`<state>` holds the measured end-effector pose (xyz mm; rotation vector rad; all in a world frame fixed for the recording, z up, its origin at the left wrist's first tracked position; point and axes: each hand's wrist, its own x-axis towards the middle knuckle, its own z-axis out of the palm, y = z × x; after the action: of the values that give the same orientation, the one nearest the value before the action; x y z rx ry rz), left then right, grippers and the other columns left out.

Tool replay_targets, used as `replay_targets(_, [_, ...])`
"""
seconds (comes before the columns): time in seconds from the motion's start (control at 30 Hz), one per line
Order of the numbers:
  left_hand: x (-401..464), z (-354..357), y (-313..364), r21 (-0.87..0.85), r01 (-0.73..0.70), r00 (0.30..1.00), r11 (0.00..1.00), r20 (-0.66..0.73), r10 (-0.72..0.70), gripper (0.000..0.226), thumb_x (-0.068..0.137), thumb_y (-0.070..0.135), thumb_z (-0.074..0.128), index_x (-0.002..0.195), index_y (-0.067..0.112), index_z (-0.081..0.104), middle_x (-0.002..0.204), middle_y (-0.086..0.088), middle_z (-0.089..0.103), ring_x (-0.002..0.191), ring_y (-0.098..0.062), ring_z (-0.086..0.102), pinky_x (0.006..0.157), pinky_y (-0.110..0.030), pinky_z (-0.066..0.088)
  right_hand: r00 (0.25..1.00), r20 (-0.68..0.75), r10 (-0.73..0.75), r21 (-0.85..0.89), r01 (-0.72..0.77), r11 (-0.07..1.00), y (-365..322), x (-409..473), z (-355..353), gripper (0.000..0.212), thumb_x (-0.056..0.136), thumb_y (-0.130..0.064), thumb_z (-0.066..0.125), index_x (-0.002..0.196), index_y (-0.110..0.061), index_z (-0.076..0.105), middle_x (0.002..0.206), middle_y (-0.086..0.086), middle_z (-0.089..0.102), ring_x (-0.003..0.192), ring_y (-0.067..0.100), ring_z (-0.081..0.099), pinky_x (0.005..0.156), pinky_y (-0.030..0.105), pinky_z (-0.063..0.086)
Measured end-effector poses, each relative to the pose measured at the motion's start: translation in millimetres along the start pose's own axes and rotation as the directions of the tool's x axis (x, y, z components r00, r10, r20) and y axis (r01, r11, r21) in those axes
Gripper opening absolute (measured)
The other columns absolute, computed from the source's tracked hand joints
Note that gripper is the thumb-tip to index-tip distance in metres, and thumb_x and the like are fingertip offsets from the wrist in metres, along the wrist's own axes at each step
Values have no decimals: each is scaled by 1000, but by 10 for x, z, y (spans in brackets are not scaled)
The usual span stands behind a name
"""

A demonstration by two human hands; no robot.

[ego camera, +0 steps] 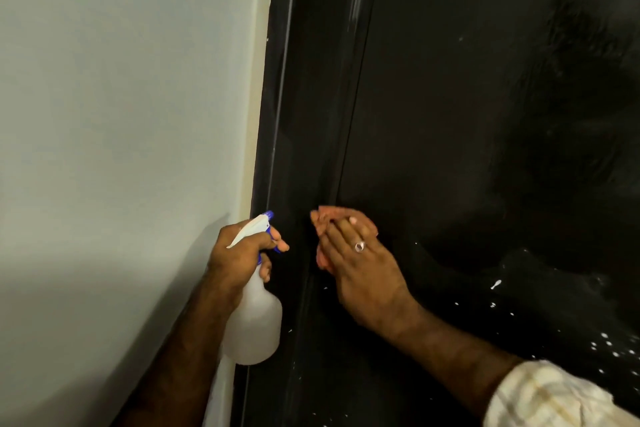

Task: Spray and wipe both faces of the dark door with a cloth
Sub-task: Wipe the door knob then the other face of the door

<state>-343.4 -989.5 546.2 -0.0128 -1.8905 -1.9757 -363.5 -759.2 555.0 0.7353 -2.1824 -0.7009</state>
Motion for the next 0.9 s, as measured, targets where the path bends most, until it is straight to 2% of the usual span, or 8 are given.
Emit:
replay_targets(0.1, [-7, -41, 37, -7, 3, 998, 1000, -63, -4, 17, 99, -3, 56, 93, -3, 73, 87, -17, 79, 43, -25, 53, 48, -32, 54, 950, -247, 191, -30, -204, 979, 433, 617, -384, 70, 106, -36, 48, 166, -3, 33, 173, 19, 31, 162, 37, 21, 135, 52, 2])
replay_targets(0.2, [-67, -89, 25, 0, 12, 991, 1000, -132, -11, 15, 96, -3, 61, 88, -3, 74, 84, -25, 75, 46, -27, 54, 49, -33, 53, 934, -284, 218, -65, -245, 967, 566, 1266, -591, 69, 111, -42, 28, 170, -7, 19, 178, 19, 14, 165, 39, 6, 133, 56, 1])
replay_targets(0.4, [-168, -149, -171, -18, 59, 978, 998, -201, -62, 11, 88, -4, 63, 86, -7, 73, 82, -24, 75, 49, -33, 55, 46, -30, 48, 999, -50, -18, -160, 9, 987, -187, 1398, 18, 72, 112, -45, 25, 170, -6, 6, 178, 23, -2, 165, 44, -6, 132, 60, -7])
replay_targets(0.53, [-207, -171, -292, 16, 86, 982, 996, -171, -82, 10, 86, 3, 69, 88, -6, 74, 84, -30, 73, 51, -34, 57, 53, -34, 51, 957, 220, -192, -64, 210, 976, -782, 578, 477, 69, 113, -39, 29, 171, -10, 5, 178, 19, -5, 165, 41, -9, 127, 57, -19])
replay_targets(0.63, [-276, -146, -320, 31, 102, 986, 994, -137, -97, 21, 75, 12, 74, 87, -5, 74, 82, -31, 71, 46, -29, 55, 48, -31, 49, 933, 268, -241, -15, 254, 967, -789, -57, 500, 67, 113, -34, 28, 170, -10, 3, 178, 16, -6, 165, 36, -11, 122, 51, -24])
replay_targets(0.7, [-317, -121, -355, 52, 115, 989, 992, -96, -109, 11, 82, 3, 77, 89, -4, 74, 81, -28, 70, 44, -25, 55, 45, -28, 49, 977, 124, -175, 2, 177, 984, -542, -282, 369, 69, 107, -26, 34, 171, -8, 13, 178, 16, 3, 165, 35, -6, 131, 50, -17])
replay_targets(0.77, [-363, -73, -416, 57, 107, 994, 993, -37, -104, 6, 88, 2, 75, 92, -3, 75, 81, -23, 73, 43, -21, 56, 44, -27, 49, 997, -69, 39, 34, -37, 999, -144, -370, 93, 71, 101, -22, 50, 167, -8, 30, 176, 17, 22, 165, 34, 11, 135, 50, 0])
replay_targets(0.9, [-434, 145, -485, 65, 123, 986, 990, 101, -129, 16, 101, 8, 63, 94, -4, 72, 76, -17, 72, 43, -18, 54, 45, -28, 51, 919, -192, 345, 51, -342, 938, 610, -376, -581, 72, 107, -33, 49, 169, -6, 24, 176, 19, 21, 164, 40, 16, 134, 55, 5])
